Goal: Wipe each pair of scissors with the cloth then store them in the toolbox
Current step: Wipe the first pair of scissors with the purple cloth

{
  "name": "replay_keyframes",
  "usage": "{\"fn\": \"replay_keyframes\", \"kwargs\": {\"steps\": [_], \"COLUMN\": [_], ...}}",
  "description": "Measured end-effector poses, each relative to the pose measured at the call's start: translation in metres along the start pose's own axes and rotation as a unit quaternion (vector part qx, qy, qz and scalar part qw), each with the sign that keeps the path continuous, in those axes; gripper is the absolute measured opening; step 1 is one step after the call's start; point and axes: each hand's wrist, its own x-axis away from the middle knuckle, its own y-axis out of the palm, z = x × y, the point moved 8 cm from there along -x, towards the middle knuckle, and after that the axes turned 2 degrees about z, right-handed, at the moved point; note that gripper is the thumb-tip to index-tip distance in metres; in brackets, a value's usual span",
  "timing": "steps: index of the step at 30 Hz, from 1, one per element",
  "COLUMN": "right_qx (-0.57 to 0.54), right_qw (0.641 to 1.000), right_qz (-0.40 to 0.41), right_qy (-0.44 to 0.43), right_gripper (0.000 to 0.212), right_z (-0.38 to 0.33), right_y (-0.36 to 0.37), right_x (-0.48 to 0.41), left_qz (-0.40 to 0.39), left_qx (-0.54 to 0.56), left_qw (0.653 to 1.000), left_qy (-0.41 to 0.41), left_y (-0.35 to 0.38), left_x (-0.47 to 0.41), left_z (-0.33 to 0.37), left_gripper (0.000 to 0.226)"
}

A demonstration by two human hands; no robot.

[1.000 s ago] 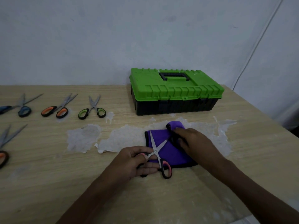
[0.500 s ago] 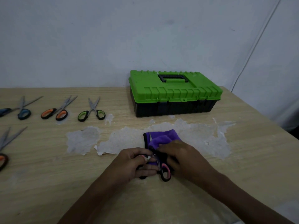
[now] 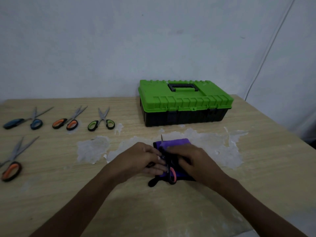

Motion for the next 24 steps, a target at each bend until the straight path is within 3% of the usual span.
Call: {"fn": "replay_keyframes", "kwargs": {"steps": [2,5,8,18,22,24], "right_qx": [0.033,0.073,0.046,0.082,0.141,0.146], "right_qw": [0.999,0.997,0.998,0.994,0.99,0.989], "right_qz": [-0.031,-0.02,-0.034,-0.043,-0.031,-0.033], "right_qy": [-0.028,-0.001,-0.038,-0.057,0.0,-0.017], "right_gripper": [0.046,0.048,0.044,0.045,0.054,0.051], "right_z": [-0.004,-0.004,-0.025,-0.029,-0.013,-0.017], "right_y": [0.011,0.008,0.015,0.033,0.025,0.024], "right_x": [0.005,0.0,0.004,0.01,-0.001,0.006], "left_qz": [0.004,0.012,-0.001,-0.054,-0.038,-0.026], "left_qx": [0.028,0.103,0.146,0.207,0.201,0.211], "left_qw": [1.0,0.994,0.989,0.977,0.979,0.977], "left_qy": [-0.011,-0.018,-0.017,-0.019,-0.019,-0.021], "left_y": [-0.001,-0.005,-0.005,-0.004,-0.005,-0.006], "left_x": [-0.002,-0.004,-0.004,-0.003,-0.004,-0.005], "left_z": [-0.012,-0.026,-0.033,-0.037,-0.038,-0.04], "left_gripper": [0.021,0.024,0.026,0.03,0.029,0.029]}}
